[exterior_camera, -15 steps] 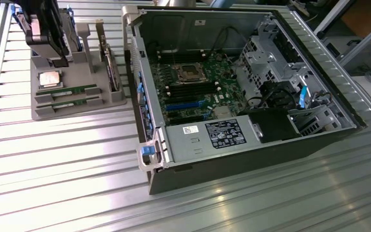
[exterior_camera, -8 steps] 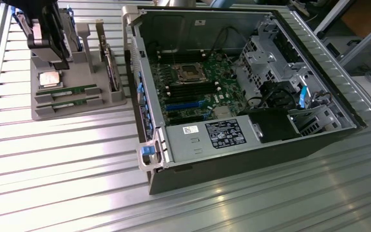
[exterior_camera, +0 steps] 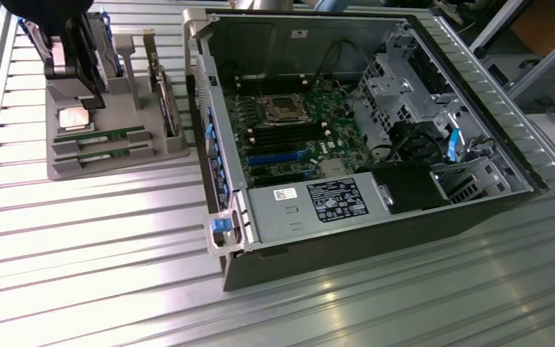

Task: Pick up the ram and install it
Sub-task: 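Pick up the ram and move it above insertion slot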

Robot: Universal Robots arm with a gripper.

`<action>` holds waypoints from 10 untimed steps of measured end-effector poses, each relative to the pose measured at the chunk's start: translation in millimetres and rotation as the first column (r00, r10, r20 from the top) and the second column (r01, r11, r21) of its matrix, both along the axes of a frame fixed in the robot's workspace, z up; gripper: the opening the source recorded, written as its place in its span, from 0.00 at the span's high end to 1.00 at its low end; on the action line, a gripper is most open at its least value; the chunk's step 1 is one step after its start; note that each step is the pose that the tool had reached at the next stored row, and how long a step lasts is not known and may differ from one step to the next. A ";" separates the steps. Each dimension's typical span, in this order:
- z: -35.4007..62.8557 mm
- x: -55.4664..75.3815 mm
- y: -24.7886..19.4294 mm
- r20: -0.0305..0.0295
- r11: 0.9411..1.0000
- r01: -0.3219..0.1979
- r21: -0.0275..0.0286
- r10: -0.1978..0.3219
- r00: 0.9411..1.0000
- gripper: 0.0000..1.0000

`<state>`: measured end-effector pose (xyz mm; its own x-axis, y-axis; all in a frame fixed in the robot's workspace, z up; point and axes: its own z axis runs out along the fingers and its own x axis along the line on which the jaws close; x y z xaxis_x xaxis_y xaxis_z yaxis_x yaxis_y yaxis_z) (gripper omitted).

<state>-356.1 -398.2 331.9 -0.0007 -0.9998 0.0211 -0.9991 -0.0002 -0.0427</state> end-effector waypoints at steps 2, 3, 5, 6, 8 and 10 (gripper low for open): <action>-1.7 0.0 0.0 0.000 1.000 0.000 0.000 0.000 1.000 0.64; -2.7 -0.1 0.0 0.000 1.000 0.000 0.000 0.000 1.000 0.64; -4.8 -0.1 0.0 0.000 1.000 0.000 -0.001 0.000 1.000 0.64; -5.9 -0.1 0.0 0.000 1.000 0.000 -0.001 0.000 1.000 0.64; -7.1 -0.1 0.0 0.000 1.000 0.000 -0.001 0.000 1.000 0.64; -9.7 -0.2 0.0 0.000 1.000 0.000 -0.001 0.000 1.000 0.64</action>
<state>-356.3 -398.2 322.1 -0.0008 -0.9998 0.0222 -0.9991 -0.0002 -0.0427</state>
